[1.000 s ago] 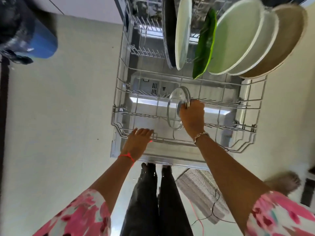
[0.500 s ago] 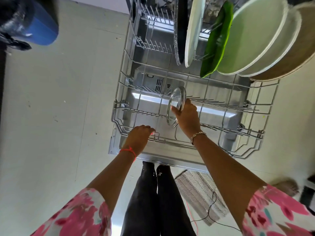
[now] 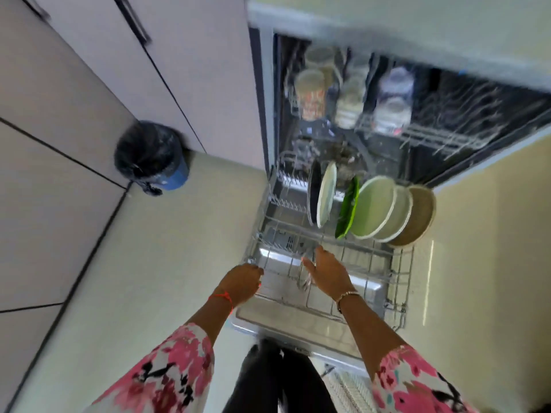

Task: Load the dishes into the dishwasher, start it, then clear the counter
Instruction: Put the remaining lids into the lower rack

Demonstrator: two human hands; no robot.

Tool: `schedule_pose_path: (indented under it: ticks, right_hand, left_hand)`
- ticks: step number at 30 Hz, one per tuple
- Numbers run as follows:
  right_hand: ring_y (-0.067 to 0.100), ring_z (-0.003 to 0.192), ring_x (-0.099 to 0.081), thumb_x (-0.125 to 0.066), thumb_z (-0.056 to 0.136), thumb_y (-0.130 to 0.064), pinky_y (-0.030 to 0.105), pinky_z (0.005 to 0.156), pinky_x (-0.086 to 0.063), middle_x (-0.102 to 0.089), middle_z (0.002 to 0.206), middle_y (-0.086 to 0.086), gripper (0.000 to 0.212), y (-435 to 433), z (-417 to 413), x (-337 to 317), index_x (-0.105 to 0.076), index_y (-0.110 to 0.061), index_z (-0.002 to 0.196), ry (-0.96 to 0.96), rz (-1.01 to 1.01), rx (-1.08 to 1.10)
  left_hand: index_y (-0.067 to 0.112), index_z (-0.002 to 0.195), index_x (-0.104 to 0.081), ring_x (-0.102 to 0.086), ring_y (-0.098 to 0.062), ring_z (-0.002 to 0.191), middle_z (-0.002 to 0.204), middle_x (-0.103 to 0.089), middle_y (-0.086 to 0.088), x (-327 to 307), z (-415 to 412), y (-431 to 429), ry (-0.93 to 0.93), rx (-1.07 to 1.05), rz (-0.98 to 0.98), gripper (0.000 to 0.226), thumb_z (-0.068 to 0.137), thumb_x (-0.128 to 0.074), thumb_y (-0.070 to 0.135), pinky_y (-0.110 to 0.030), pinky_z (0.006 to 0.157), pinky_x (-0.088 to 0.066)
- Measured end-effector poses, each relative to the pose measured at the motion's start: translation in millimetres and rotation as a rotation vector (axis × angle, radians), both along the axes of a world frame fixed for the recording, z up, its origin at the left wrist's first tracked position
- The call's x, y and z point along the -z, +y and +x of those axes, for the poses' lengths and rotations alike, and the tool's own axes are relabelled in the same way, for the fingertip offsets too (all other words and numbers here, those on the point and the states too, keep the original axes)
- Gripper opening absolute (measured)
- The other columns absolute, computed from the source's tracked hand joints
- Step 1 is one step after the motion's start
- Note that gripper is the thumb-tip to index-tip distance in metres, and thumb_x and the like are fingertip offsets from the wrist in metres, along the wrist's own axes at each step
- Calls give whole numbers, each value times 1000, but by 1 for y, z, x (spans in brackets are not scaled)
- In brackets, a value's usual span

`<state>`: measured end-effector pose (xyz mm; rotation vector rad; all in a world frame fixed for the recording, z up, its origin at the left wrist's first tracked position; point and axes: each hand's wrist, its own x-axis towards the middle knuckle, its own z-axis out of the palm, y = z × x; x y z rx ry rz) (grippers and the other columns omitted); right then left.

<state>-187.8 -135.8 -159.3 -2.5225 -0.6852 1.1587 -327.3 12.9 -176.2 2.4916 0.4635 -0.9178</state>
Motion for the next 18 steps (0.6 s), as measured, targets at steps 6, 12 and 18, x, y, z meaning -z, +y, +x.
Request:
schedule_pose_path:
  ticks: [6,12,18]
  right_hand:
    - [32,107,-55,-36,99,-31,37,83,-44,-55,116,19,37,54,-22,-128,-52,-2,114,-124,-18,-361]
    - [31,111,-54,-34,100,-36,34,89,-41,-54,122,19,42,141,-55,-164,-47,-1,119,-192,14,-453]
    - [30,119,-49,-16,96,-55,35,96,-38,-49,129,17,66,260,-102,-160,-42,-3,126,-304,-11,-487]
  left_hand:
    - [8,131,-45,-44,-26,123,134,-48,-12,-125,-25,41,-132,-205,71,37,96,-38,14,-32,101,-33]
    - [12,135,-39,-40,-20,128,140,-42,-7,-160,-68,109,-224,-324,135,39,98,-36,19,-27,104,-28]
    - [12,136,-38,-39,-21,127,140,-41,-6,-158,-133,230,-238,-366,167,39,98,-36,22,-28,105,-29]
